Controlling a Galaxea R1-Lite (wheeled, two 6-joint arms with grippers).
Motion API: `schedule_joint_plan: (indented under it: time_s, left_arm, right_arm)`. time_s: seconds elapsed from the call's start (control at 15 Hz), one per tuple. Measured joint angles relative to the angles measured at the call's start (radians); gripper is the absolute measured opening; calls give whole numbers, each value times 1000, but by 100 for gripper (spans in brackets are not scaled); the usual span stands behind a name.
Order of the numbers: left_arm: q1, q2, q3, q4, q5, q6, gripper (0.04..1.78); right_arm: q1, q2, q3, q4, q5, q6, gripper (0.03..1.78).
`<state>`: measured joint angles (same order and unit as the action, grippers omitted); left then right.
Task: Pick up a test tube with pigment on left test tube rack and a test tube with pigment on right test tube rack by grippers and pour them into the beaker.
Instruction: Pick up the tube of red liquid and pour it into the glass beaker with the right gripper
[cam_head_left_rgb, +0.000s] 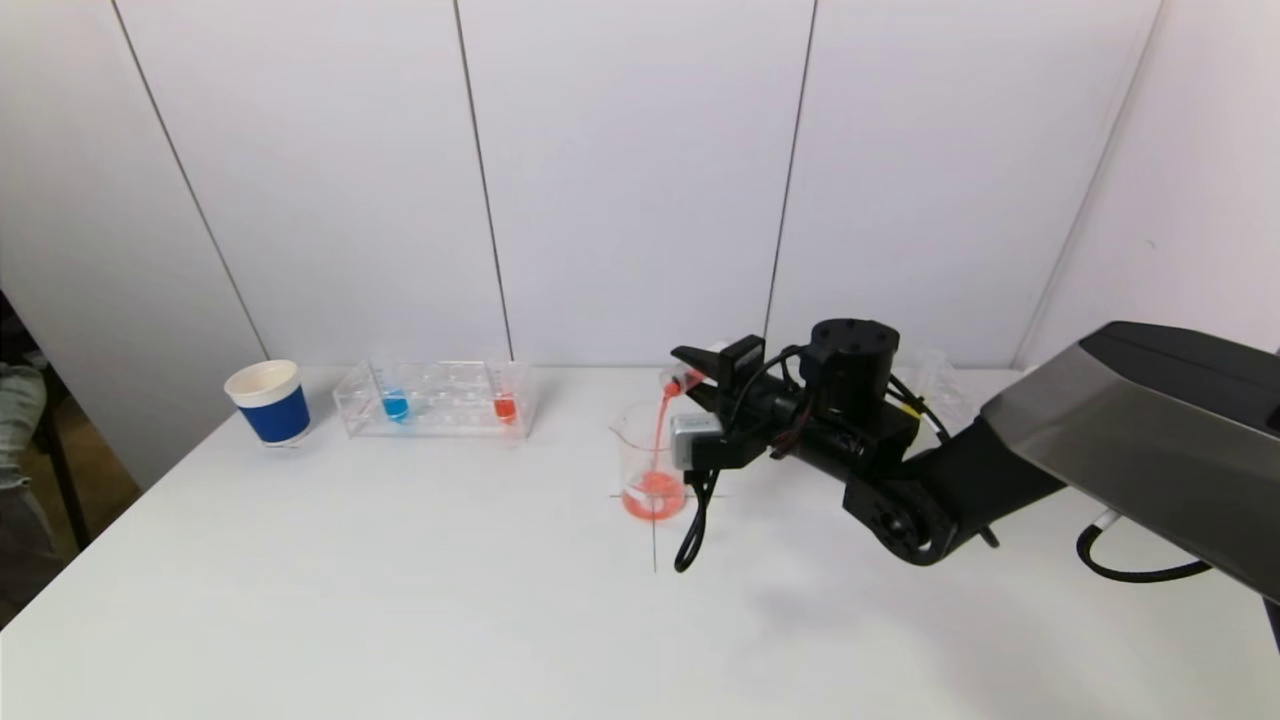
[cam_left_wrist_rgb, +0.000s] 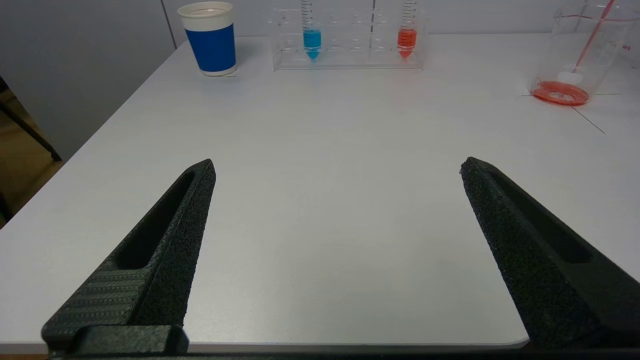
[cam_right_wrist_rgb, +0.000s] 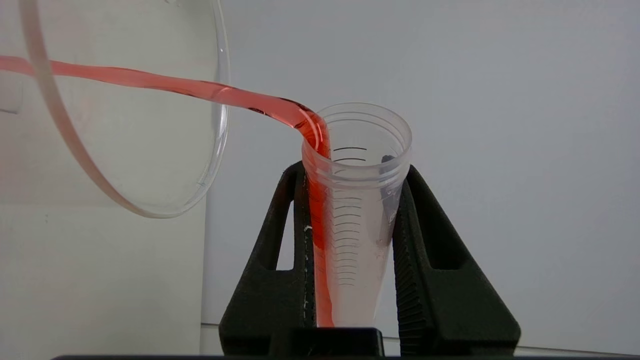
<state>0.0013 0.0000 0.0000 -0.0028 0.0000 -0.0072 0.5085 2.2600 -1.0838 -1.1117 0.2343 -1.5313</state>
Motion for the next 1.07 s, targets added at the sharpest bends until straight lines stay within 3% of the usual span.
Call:
schedule_joint_plan:
  time_s: [1.07]
  left_arm:
    - [0, 0, 0, 0, 0, 0, 172]
  right_arm:
    - [5, -21, -14, 86, 0, -97, 50]
